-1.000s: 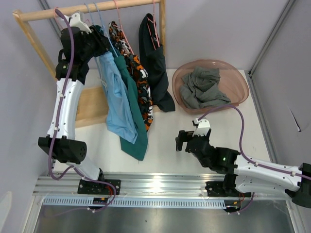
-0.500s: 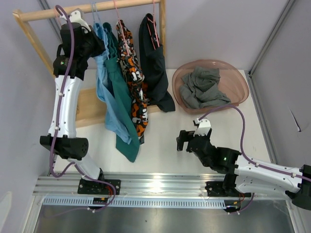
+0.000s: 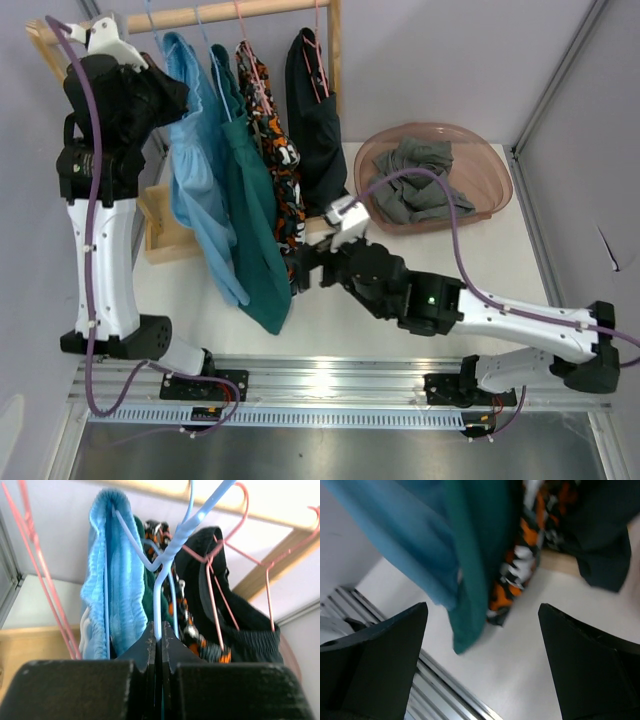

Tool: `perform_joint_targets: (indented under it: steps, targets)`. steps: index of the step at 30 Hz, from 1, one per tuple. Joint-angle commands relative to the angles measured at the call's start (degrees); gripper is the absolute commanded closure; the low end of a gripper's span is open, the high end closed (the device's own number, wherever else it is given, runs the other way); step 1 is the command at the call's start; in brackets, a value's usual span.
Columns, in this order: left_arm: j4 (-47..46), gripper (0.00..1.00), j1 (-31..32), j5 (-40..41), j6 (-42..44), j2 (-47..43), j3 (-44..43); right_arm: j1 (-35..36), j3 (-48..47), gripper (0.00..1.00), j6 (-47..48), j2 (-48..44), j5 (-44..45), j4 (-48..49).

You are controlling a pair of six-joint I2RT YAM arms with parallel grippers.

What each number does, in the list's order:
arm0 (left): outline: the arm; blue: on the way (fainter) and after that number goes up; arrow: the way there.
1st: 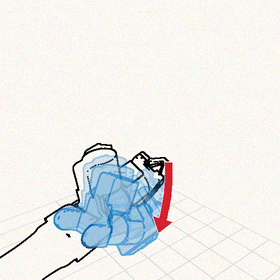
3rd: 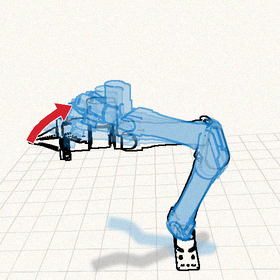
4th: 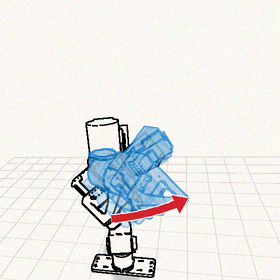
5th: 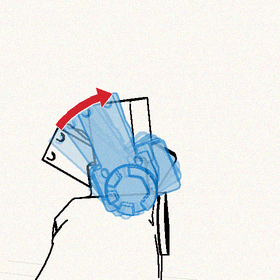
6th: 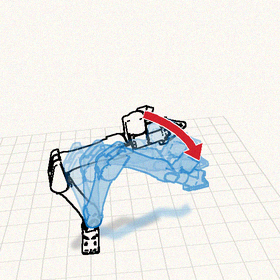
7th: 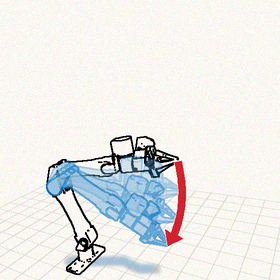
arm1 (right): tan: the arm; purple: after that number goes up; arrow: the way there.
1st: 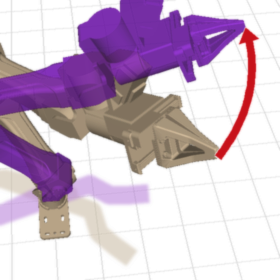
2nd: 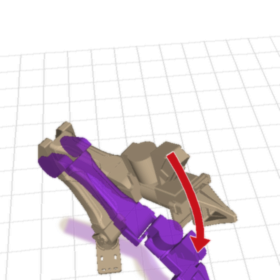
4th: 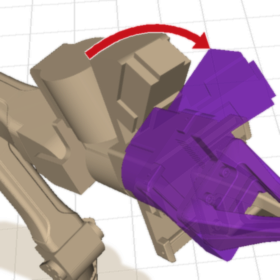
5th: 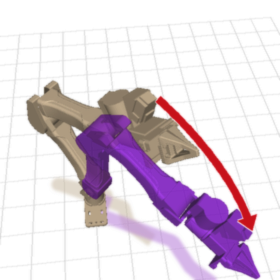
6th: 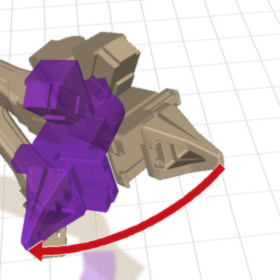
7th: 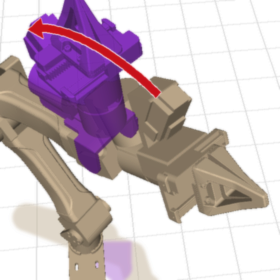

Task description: Remove the shorts from the hanger

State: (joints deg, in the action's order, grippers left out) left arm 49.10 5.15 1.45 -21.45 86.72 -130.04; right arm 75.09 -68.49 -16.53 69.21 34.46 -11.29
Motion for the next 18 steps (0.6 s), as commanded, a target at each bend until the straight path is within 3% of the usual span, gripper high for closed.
perform_joint_targets:
  steps: [1,2,11,18]
  targets:
    - [-8.57,1.0,0.39,-0.4,-0.25,-7.34,6.62,5.05,-15.38,0.01,8.7,8.64,0.34,3.56]
    - [-10.15,1.0,0.39,-0.31,-0.34,-8.74,10.9,5.68,-18.58,0.01,9.15,13.27,0.43,3.21]
    - [-9.2,1.0,0.39,-1.1,-1.84,-15.08,15.34,10.42,-44.51,0.01,11.17,33.52,2.89,0.83]
    - [-7.44,1.0,0.39,-3.91,-3.42,-18.33,16.3,8.77,-47.44,0.01,10.12,41.08,3.34,2.76]
